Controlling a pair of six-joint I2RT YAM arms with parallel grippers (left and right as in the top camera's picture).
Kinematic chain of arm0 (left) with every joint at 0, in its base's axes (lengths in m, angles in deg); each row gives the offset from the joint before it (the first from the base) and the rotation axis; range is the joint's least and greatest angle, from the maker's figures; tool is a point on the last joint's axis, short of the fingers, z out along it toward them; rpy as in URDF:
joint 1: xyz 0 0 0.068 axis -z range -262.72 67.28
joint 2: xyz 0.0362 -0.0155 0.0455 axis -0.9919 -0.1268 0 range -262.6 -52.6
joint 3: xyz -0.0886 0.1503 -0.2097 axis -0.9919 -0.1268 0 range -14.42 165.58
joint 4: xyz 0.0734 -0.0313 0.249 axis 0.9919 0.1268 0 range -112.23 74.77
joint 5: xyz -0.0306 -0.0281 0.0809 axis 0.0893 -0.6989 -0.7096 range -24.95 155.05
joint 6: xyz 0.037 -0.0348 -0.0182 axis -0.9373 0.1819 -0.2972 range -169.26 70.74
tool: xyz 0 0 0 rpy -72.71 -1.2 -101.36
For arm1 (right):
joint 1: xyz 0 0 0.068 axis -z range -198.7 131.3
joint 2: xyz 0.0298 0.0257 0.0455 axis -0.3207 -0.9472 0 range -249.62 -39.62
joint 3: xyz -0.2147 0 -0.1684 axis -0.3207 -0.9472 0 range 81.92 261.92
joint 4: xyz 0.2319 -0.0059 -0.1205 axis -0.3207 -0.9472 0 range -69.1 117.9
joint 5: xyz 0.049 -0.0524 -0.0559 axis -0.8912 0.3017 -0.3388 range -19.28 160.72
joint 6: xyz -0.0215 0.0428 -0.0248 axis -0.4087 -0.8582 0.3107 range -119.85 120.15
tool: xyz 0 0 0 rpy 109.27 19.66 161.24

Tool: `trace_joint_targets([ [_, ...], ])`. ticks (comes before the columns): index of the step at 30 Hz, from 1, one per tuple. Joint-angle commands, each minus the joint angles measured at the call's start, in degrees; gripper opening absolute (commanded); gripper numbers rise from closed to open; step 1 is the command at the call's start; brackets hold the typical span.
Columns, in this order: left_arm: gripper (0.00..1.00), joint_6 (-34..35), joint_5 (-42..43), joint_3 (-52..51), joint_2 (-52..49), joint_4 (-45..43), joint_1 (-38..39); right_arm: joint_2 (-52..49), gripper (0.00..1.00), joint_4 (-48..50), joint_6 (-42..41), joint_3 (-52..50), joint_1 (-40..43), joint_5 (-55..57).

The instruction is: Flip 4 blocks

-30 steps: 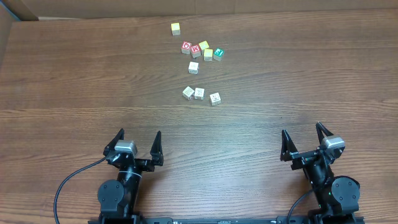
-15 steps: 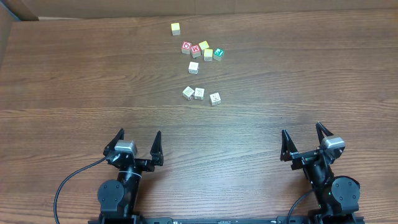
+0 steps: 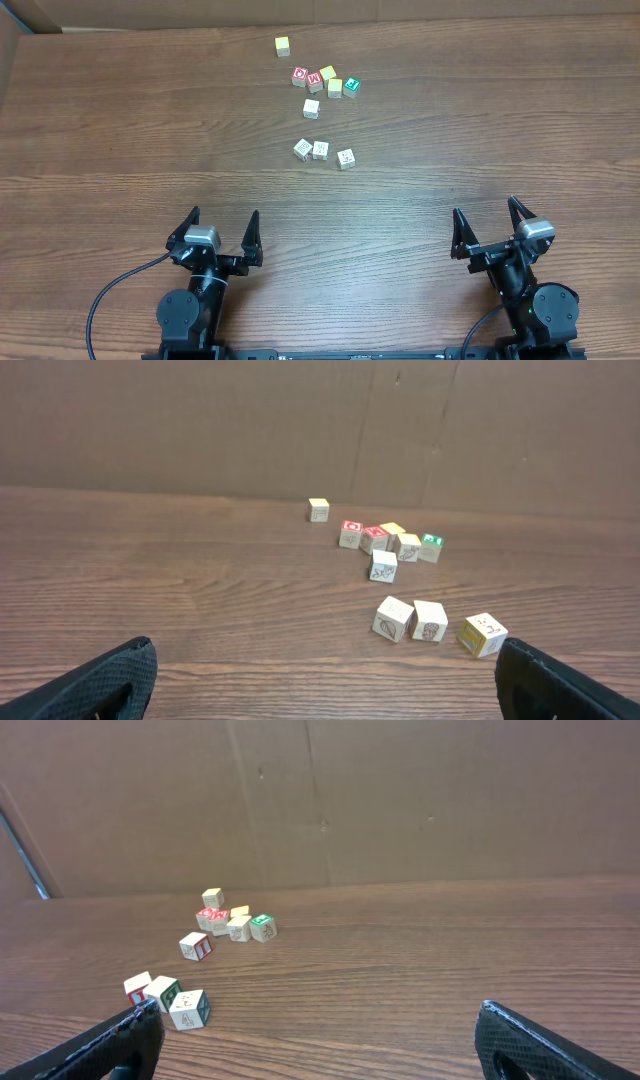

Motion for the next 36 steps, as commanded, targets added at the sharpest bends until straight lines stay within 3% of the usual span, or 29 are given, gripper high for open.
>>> trace_joint_targets([
  [1, 1.00, -1.0, -0.8, 0.6, 0.6, -0.3, -0.2, 0.2, 1.00, 0.2, 0.2, -0.6, 0.3, 0.1],
  [14, 1.00, -1.0, -3.1, 16.5, -2.5, 7.5, -0.2, 0.2, 1.00, 0.2, 0.2, -0.6, 0.3, 0.1],
  [23, 1.00, -3.4, 1.2, 40.3, -21.1, 20.0, -0.2, 0.2, 1.00, 0.2, 0.2, -0.6, 0.3, 0.1],
  [29, 1.00, -4.6, 5.0, 64.5, -40.9, 37.4, -0.2, 0.2, 1.00, 0.2, 0.2, -0.6, 0.3, 0.1],
  [36, 1.00, -5.4, 5.4, 94.8, -68.6, 68.7, 0.0, 0.2, 1.00, 0.2, 0.2, -0.6, 0.3, 0.1],
])
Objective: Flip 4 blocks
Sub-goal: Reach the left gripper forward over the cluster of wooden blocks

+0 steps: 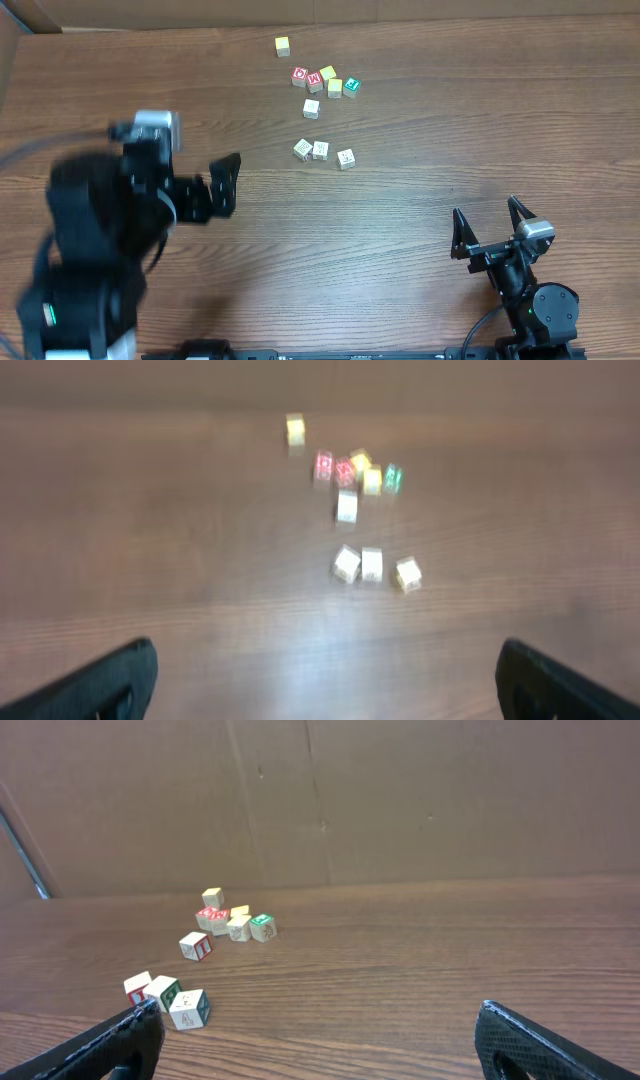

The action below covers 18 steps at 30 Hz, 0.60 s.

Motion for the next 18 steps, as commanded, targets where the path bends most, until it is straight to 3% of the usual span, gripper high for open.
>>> trace_joint_targets([
  [1, 1.00, -1.4, 1.5, 11.2, -12.9, 9.6, 0.0, 0.2, 1.00, 0.3, 0.2, -0.6, 0.3, 0.1],
  [9, 0.98, -1.2, 13.7, 15.1, -33.4, 15.4, 0.0, 0.2, 1.00, 0.3, 0.2, -0.6, 0.3, 0.1],
  [10, 0.68, -1.2, 15.3, 15.1, -35.2, 15.6, 0.0, 0.2, 1.00, 0.3, 0.2, -0.6, 0.3, 0.1],
  [11, 0.23, -1.2, 16.3, 15.1, -36.9, 15.5, 0.0, 0.2, 1.00, 0.3, 0.2, -0.6, 0.3, 0.1],
  [12, 0.04, -1.0, 16.6, 15.1, -38.6, 15.4, 0.0, 0.2, 1.00, 0.3, 0.2, -0.6, 0.3, 0.1],
  [18, 0.04, 0.8, 15.2, 15.1, -47.2, 15.6, 1.6, 0.2, 1.00, 0.3, 0.2, -0.6, 0.3, 0.1],
])
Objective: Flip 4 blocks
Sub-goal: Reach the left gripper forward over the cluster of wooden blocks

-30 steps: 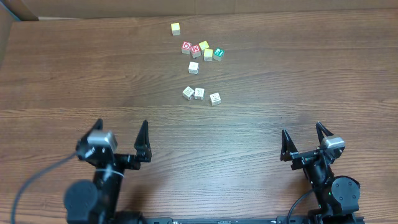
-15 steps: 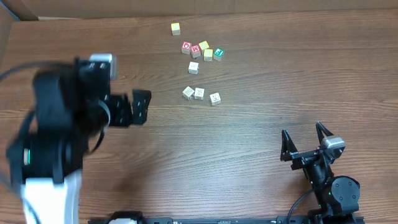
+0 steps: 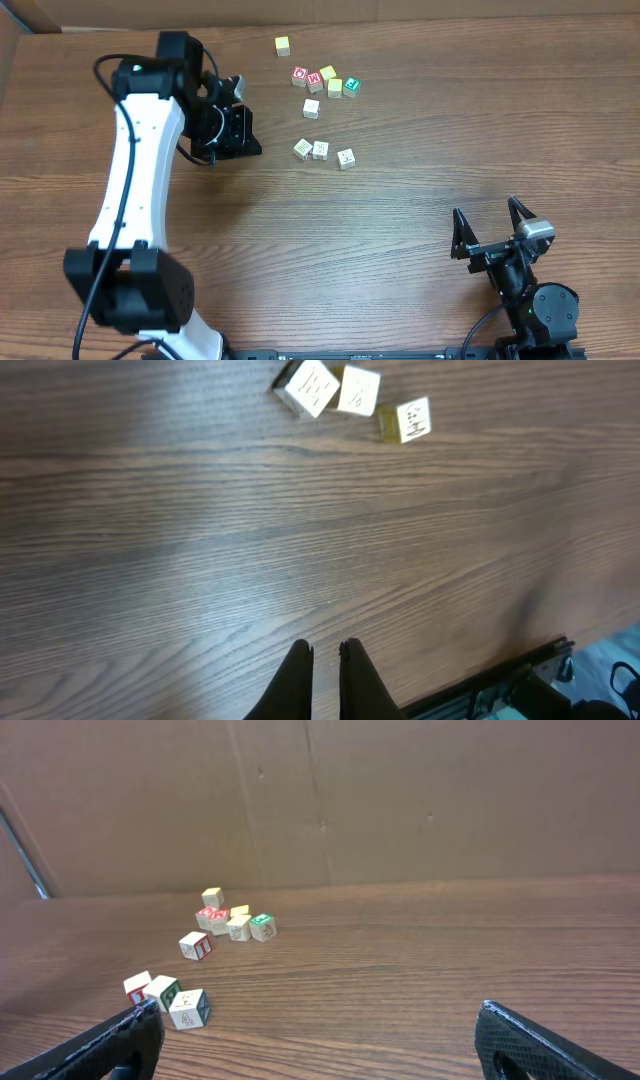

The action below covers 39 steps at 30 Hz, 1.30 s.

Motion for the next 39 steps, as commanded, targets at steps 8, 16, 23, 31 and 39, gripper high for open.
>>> trace_joint_targets([
  [8, 0.17, 4.1, -6.1, 1.4, -7.7, -1.1, 4.7, 0.2, 1.00, 0.3, 0.2, -0.6, 0.3, 0.1],
  [16, 0.33, 5.0, -8.7, 1.4, -8.3, -5.2, 6.9, 0.2, 1.00, 0.3, 0.2, -0.6, 0.3, 0.1],
  [23, 0.49, 5.0, -9.4, 1.4, -8.3, -8.5, 7.1, 0.2, 1.00, 0.3, 0.2, -0.6, 0.3, 0.1],
  [31, 0.60, 4.9, -12.9, 1.4, -8.3, -11.3, 7.1, 0.2, 1.00, 0.3, 0.2, -0.6, 0.3, 0.1],
  [39, 0.54, 6.2, -13.3, 1.4, -8.3, -15.0, 7.1, 0.2, 1.00, 0.3, 0.2, -0.6, 0.3, 0.1],
])
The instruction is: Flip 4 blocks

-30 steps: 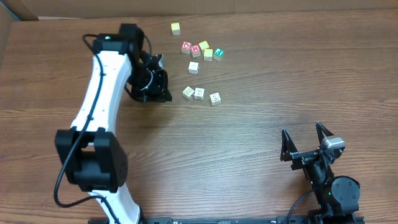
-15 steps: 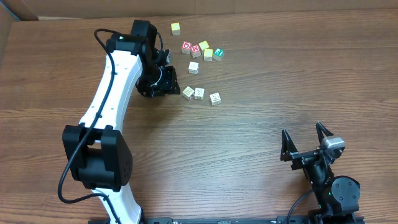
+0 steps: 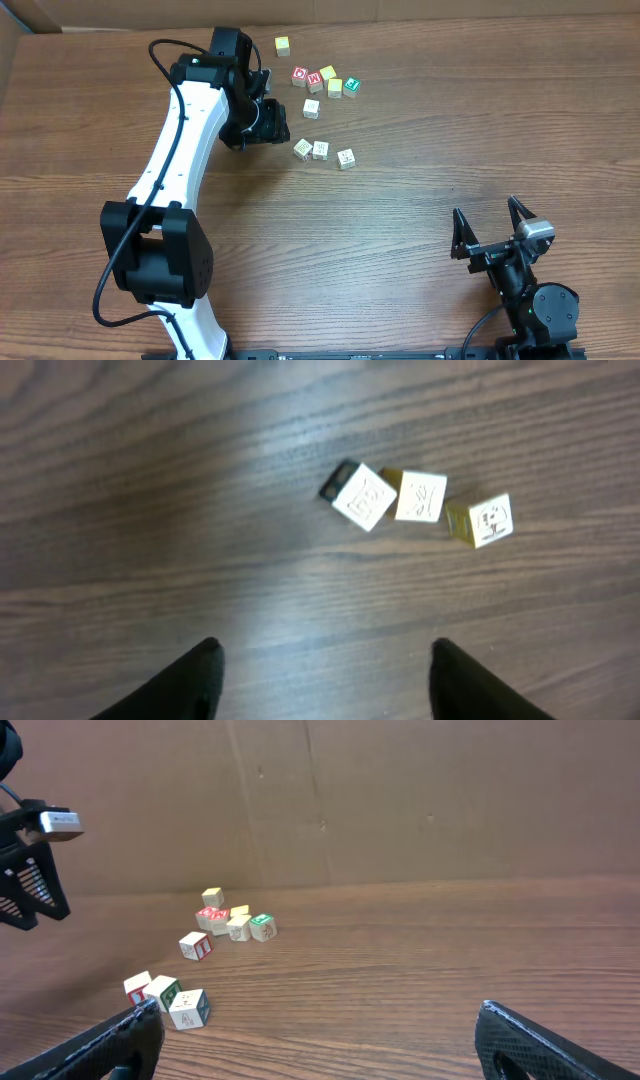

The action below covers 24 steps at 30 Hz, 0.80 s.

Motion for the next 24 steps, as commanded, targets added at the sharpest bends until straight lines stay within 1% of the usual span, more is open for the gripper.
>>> trace_joint_targets([
  [1, 0.47, 1.7, -0.7, 1.4, -0.6, -1.4, 0.2, 0.2, 1.00, 0.3, 0.2, -0.6, 0.3, 0.1],
  [3, 0.04, 1.7, -0.7, 1.4, -0.6, -2.6, 0.2, 0.2, 1.00, 0.3, 0.2, -0.6, 0.3, 0.1],
  [11, 0.04, 1.7, -0.8, 1.4, -0.6, -7.3, 0.2, 0.2, 1.00, 0.3, 0.2, -0.6, 0.3, 0.1],
  [12, 0.12, 1.7, -0.9, 1.4, -0.6, -8.1, 0.2, 0.2, 1.00, 0.3, 0.2, -0.6, 0.3, 0.1],
  [13, 0.23, 1.7, -1.2, 1.4, -0.6, -8.6, 0.3, 0.2, 1.00, 0.3, 0.2, -0.6, 0.3, 0.1],
  [14, 0.29, 1.7, -2.0, 1.4, -0.7, -9.1, 0.4, 0.2, 1.00, 0.3, 0.2, -0.6, 0.3, 0.1],
  [16, 0.35, 1.7, -4.1, 1.4, -0.8, -9.7, 0.9, 0.2, 1.00, 0.3, 0.2, -0.6, 0.3, 0.1],
  [18, 0.43, 1.7, -6.2, 0.9, -0.9, -10.7, 1.6, 0.2, 1.00, 0.3, 0.2, -0.6, 0.3, 0.1],
  [19, 0.45, 1.7, -6.9, 0.5, -0.9, -11.4, 2.0, 0.2, 1.00, 0.3, 0.2, -0.6, 0.3, 0.1],
  [24, 0.46, 1.7, -10.0, -3.5, -1.0, -17.2, 3.8, 0.2, 1.00, 0.3, 0.2, -0.6, 0.3, 0.1],
])
